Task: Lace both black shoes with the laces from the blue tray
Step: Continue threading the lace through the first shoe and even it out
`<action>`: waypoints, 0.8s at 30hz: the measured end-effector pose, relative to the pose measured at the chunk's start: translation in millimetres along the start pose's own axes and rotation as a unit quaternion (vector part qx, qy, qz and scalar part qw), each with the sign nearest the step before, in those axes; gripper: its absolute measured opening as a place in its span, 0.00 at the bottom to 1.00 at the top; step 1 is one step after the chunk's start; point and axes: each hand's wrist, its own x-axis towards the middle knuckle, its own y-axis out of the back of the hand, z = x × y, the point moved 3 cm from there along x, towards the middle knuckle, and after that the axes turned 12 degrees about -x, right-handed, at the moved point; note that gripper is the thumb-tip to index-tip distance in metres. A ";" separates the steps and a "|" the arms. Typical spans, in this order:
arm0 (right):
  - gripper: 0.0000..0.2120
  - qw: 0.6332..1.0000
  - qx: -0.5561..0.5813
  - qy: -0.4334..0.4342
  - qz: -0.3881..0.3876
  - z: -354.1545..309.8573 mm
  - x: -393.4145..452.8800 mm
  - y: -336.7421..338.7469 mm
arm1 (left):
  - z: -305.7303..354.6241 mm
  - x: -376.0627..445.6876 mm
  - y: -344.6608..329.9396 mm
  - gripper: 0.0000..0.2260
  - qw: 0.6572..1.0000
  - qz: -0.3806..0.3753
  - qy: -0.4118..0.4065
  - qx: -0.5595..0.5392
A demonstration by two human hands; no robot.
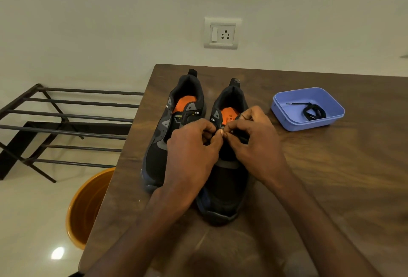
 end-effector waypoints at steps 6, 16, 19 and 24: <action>0.03 0.998 0.004 -0.051 0.045 -3.7 -4.5 -4.8 | 1.0 0.1 -0.6 0.08 0.999 -0.009 -0.033 0.005; 0.22 1.000 -0.007 0.006 -0.027 4.7 -4.2 -2.0 | 0.7 12.2 4.9 0.03 0.998 -0.020 -0.057 -0.013; 0.39 0.997 -0.066 0.031 -0.040 9.5 -3.6 -0.8 | 11.1 20.9 23.3 0.03 0.979 0.022 -0.029 -0.200; 0.46 0.997 0.017 0.008 -0.070 15.4 -0.7 -6.6 | 4.2 26.6 30.6 0.05 0.990 0.011 -0.056 -0.132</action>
